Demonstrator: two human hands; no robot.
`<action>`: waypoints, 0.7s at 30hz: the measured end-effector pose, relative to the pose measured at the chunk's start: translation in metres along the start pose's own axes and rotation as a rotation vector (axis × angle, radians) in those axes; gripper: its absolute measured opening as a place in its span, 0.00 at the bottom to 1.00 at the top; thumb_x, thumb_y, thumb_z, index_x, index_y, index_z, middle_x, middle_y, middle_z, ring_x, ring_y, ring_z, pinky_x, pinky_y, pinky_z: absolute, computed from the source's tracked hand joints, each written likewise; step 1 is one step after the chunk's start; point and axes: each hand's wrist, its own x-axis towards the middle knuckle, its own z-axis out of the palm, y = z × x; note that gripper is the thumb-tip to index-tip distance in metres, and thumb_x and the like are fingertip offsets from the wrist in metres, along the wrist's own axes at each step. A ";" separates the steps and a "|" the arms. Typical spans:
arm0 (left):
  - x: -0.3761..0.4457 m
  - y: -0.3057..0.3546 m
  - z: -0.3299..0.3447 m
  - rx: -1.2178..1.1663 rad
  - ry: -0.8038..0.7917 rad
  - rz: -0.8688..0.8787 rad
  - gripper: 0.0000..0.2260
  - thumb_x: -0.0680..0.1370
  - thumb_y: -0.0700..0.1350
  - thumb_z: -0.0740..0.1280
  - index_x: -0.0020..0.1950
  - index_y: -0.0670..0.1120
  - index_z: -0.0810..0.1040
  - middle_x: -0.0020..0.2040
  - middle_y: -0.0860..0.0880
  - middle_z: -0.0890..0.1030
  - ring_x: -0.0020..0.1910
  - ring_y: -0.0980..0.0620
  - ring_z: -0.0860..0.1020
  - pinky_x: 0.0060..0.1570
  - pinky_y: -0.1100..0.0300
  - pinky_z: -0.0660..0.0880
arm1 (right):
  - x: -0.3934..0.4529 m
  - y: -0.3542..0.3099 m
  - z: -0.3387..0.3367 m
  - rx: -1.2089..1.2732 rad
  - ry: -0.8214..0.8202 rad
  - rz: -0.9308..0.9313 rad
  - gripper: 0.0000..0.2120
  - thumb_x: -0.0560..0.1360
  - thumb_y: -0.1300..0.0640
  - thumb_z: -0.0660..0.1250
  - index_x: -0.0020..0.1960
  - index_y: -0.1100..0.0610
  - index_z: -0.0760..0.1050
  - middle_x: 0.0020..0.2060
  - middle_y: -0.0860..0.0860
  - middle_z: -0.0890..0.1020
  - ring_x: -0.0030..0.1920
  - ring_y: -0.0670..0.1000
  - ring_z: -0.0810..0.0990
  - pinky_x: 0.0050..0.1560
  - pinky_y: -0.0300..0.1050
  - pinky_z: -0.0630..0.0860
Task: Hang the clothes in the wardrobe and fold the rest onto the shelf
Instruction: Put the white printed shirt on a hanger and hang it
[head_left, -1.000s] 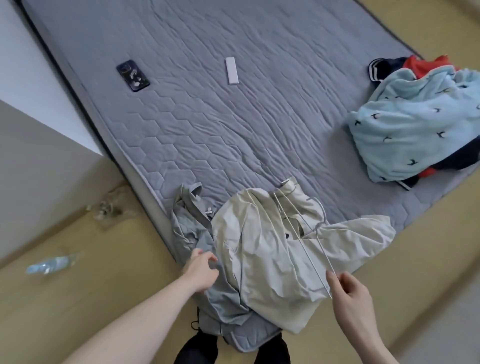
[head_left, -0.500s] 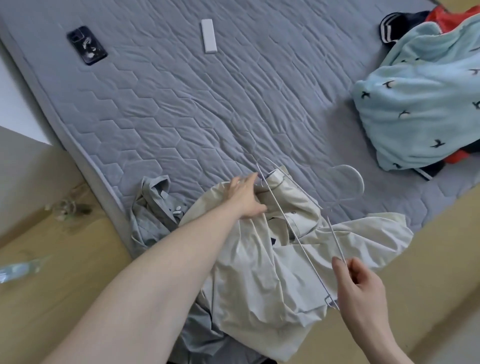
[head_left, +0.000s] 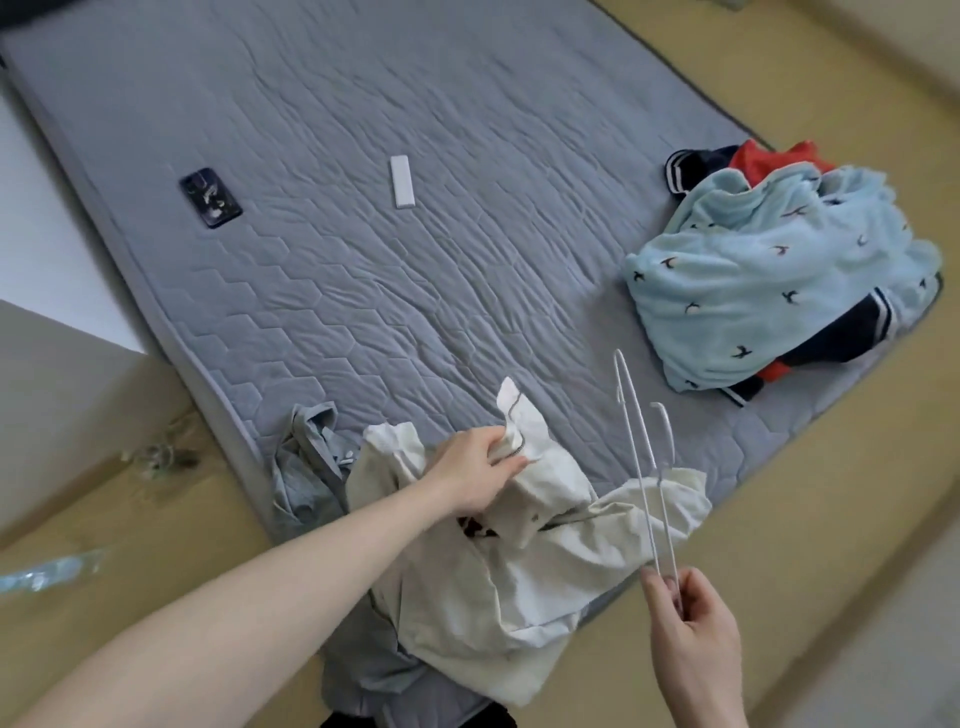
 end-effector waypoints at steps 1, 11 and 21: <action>-0.017 0.019 -0.016 -0.040 0.016 0.048 0.19 0.78 0.60 0.68 0.39 0.47 0.68 0.32 0.53 0.71 0.37 0.49 0.72 0.38 0.53 0.66 | -0.009 -0.011 -0.007 0.011 -0.005 -0.009 0.22 0.76 0.58 0.72 0.33 0.53 0.60 0.26 0.44 0.61 0.28 0.45 0.61 0.29 0.38 0.58; -0.181 0.190 -0.191 -0.826 0.224 0.045 0.14 0.78 0.53 0.71 0.38 0.50 0.72 0.30 0.47 0.70 0.29 0.50 0.68 0.32 0.56 0.64 | -0.099 -0.144 -0.084 0.114 -0.191 -0.207 0.15 0.74 0.56 0.76 0.37 0.51 0.71 0.26 0.45 0.69 0.28 0.45 0.65 0.34 0.42 0.66; -0.371 0.247 -0.358 -1.206 0.527 0.173 0.12 0.83 0.50 0.66 0.53 0.41 0.77 0.44 0.42 0.81 0.40 0.47 0.83 0.40 0.55 0.82 | -0.217 -0.315 -0.083 0.140 -0.577 -0.658 0.17 0.69 0.45 0.78 0.46 0.50 0.72 0.41 0.42 0.84 0.34 0.46 0.73 0.36 0.33 0.71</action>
